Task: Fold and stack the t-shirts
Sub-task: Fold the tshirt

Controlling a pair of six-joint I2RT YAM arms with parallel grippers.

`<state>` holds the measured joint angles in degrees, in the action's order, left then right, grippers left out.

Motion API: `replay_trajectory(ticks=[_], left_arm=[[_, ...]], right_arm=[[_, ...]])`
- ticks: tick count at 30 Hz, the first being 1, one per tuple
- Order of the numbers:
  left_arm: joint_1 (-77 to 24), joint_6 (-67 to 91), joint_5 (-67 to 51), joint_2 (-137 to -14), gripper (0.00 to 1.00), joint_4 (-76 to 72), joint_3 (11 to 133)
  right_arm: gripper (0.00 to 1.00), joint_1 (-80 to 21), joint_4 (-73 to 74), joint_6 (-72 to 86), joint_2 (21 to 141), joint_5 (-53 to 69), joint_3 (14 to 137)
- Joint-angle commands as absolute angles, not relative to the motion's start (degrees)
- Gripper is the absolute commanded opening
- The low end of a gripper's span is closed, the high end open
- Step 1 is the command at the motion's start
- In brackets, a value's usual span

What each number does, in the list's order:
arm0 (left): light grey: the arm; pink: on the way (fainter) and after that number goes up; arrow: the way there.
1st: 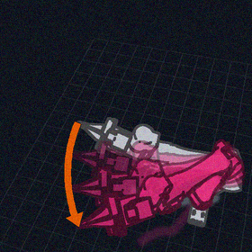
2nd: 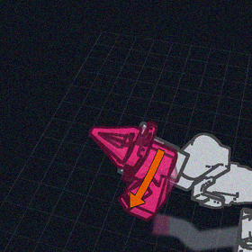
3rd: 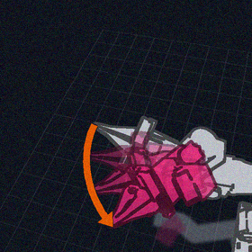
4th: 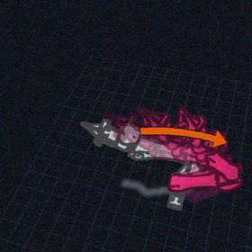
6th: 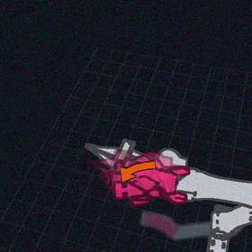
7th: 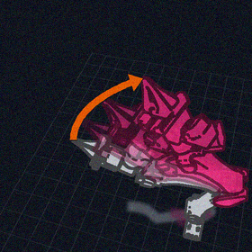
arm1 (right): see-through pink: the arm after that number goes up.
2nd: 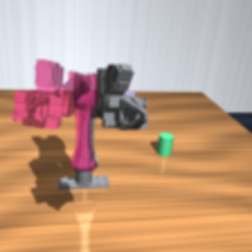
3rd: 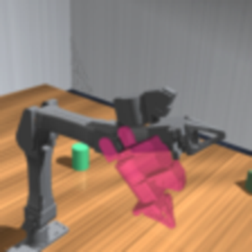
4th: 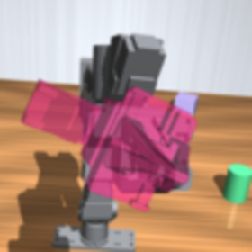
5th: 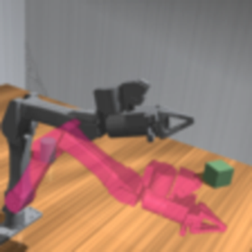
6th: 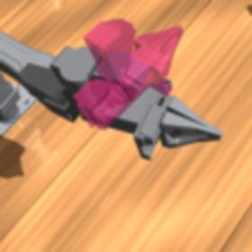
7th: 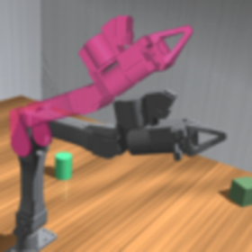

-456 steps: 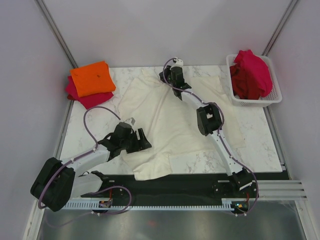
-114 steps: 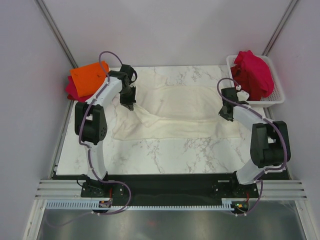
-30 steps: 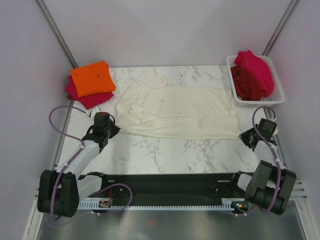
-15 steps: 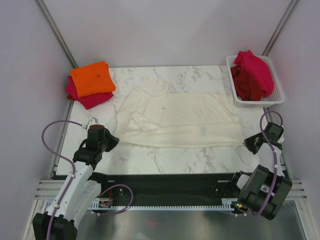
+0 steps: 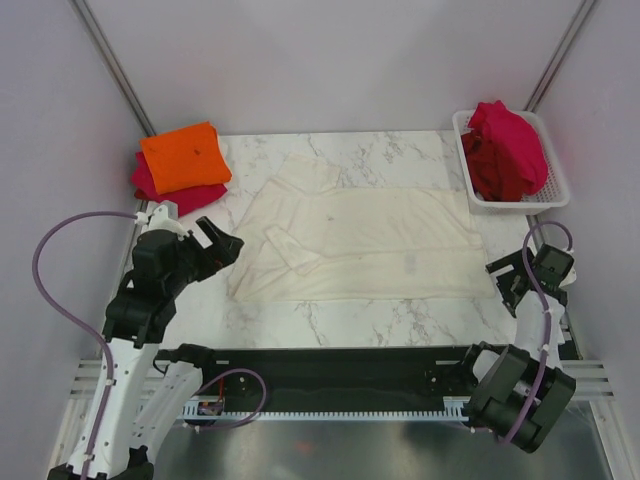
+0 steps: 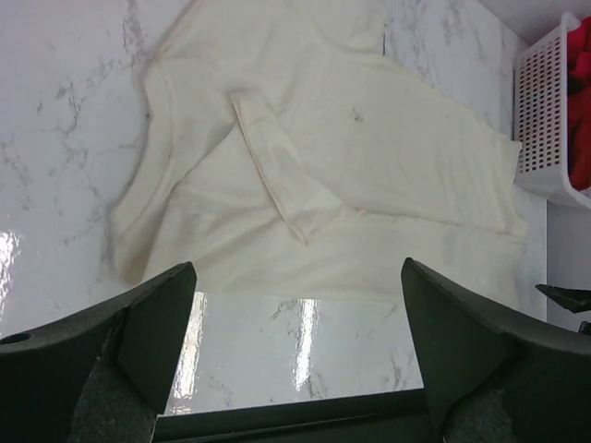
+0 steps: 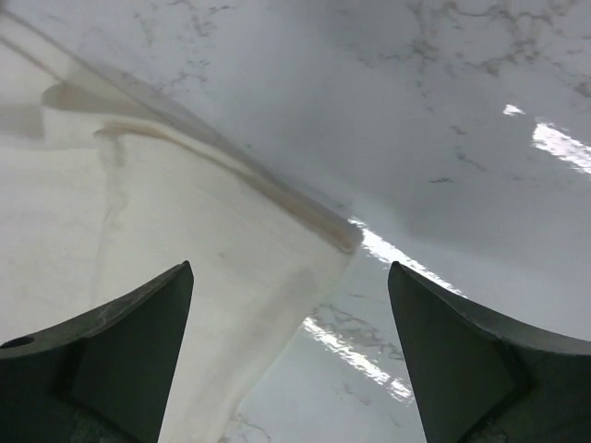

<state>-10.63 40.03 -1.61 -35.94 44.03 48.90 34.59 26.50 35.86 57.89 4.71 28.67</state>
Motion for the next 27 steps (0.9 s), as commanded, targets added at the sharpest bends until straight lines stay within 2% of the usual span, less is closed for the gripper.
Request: replay_trajectory(ticks=[1, 4, 5, 7, 8, 10, 11, 14, 15, 19, 23, 27], left_arm=[[-10.6, 26.9, -0.6, -35.5, 1.0, 48.0, 52.4], [-10.7, 26.6, 0.3, -34.4, 1.0, 48.3, 52.5], [-10.7, 26.4, -1.8, -34.3, 1.0, 47.6, 52.0], [-10.6, 25.8, -3.1, -34.0, 1.0, 46.0, 51.1], [-10.7, 25.4, -4.9, -34.2, 1.0, 44.7, 50.3], [-10.7, 24.5, -6.8, -34.5, 1.0, 43.6, 49.7], [-10.7, 24.4, -7.3, -34.5, 1.0, 43.0, 49.4], [-10.6, 24.6, -6.9, -33.7, 1.0, 42.7, 48.7], [-10.7, 25.4, -6.3, -33.2, 1.0, 42.2, 48.1], [-10.7, 26.6, -2.7, -30.5, 1.0, 42.0, 46.8], [-10.7, 27.5, 1.4, -25.4, 1.0, 42.1, 46.0], [-10.7, 27.7, 2.5, -24.0, 1.0, 42.1, 45.9]], right_arm=[[0.94, 30.6, 23.6, 36.4, 53.3, 9.0, 31.0], [0.9, 17.8, 20.9, 40.0, 48.4, 3.6, 33.6], [0.86, 9.1, 20.0, 40.8, 48.3, 1.7, 36.7], [0.82, 0.5, 19.2, 41.4, 51.7, -2.0, 40.9], [0.79, -10.3, 19.5, 41.0, 54.0, -5.8, 46.1], [0.78, -20.3, 20.7, 38.7, 63.2, -10.6, 52.3], [0.78, -29.4, 22.4, 37.5, 66.8, -15.0, 58.8], [0.76, -42.2, 25.3, 31.0, 81.6, -18.3, 71.2], [0.75, -44.1, 25.9, 29.1, 89.3, -17.2, 74.2], [0.62, -49.2, 31.4, 22.4, 106.2, -14.7, 88.8], [0.53, -52.0, 33.0, 17.9, 115.1, -13.9, 98.3], [0.51, -53.6, 35.8, 15.5, 122.8, -12.7, 104.8]])
